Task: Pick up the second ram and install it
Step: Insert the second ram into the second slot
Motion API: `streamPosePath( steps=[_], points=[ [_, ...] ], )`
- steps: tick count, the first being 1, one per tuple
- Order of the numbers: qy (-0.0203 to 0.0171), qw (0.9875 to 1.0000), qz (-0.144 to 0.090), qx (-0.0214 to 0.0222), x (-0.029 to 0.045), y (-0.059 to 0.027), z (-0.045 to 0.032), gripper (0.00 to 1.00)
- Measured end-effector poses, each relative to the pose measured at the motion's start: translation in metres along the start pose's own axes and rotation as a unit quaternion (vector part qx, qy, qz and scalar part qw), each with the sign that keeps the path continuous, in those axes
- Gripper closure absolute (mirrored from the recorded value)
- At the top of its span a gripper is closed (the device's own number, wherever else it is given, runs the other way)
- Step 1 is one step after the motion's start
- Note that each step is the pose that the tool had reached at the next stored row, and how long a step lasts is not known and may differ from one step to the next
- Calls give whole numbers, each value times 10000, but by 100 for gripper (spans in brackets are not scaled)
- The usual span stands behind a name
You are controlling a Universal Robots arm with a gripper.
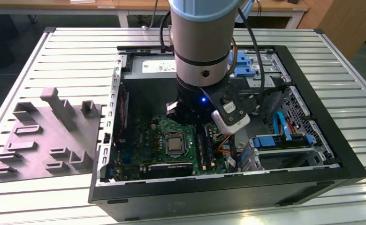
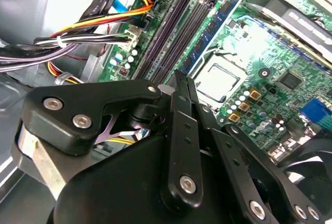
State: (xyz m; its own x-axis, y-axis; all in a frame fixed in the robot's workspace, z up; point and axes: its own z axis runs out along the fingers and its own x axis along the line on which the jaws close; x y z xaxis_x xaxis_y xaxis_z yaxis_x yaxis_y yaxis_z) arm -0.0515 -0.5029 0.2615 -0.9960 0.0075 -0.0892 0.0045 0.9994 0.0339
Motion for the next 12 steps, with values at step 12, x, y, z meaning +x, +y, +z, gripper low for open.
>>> streamPosePath(
  steps=[12],
  points=[
    [1, 10000, 1, -41, -35, 11, 128, 89]
  ],
)
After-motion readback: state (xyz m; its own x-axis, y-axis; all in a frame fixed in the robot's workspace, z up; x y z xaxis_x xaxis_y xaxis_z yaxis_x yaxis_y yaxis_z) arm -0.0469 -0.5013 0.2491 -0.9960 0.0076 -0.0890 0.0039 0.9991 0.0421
